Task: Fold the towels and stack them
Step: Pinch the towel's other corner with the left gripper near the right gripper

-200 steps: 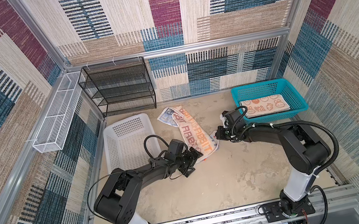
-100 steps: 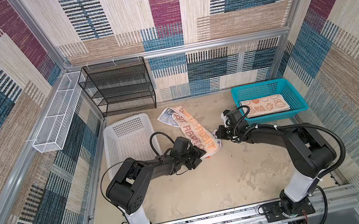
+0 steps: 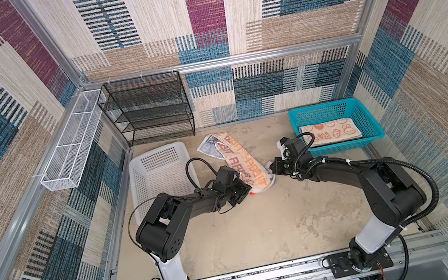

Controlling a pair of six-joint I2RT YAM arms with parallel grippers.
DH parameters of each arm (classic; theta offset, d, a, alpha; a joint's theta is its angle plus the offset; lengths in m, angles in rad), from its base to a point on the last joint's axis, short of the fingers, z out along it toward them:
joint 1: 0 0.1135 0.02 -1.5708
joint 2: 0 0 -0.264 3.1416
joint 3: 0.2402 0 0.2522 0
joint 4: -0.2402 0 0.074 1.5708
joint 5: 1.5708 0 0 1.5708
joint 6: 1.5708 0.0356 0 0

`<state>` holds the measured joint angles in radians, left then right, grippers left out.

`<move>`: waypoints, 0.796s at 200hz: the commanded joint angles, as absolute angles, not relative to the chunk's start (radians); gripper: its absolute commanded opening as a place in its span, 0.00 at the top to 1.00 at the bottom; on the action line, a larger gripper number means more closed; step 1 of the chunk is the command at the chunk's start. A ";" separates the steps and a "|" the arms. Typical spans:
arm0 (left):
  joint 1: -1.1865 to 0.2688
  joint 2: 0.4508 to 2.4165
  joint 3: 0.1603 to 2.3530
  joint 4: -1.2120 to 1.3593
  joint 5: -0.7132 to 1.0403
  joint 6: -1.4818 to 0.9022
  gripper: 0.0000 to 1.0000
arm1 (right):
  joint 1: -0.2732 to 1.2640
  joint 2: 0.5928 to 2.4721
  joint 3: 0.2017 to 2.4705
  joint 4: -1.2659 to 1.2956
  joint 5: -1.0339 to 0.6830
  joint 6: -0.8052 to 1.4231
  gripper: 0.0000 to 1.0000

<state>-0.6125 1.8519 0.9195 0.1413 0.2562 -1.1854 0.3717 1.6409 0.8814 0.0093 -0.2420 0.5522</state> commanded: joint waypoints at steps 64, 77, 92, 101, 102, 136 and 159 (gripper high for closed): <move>-0.583 1.898 0.913 -0.203 0.097 -1.072 0.55 | 0.373 1.628 0.874 0.045 -0.264 0.546 0.97; -0.581 1.898 0.902 -0.202 0.095 -1.067 0.55 | 0.373 1.632 0.876 0.046 -0.267 0.546 0.97; -0.581 1.893 0.892 -0.198 0.089 -1.063 0.55 | 0.373 1.636 0.880 0.048 -0.271 0.546 0.97; -0.580 1.892 0.890 -0.203 0.085 -1.060 0.54 | 0.373 1.640 0.883 0.046 -0.273 0.545 0.97; -0.580 1.892 0.890 -0.204 0.085 -1.059 0.54 | 0.373 1.639 0.883 0.046 -0.273 0.545 0.97; -0.577 1.896 0.879 -0.197 0.089 -1.059 0.50 | 0.373 1.643 0.888 0.046 -0.278 0.546 0.98; -0.577 1.905 0.860 -0.159 0.100 -1.075 0.50 | 0.373 1.643 0.888 0.048 -0.279 0.549 0.98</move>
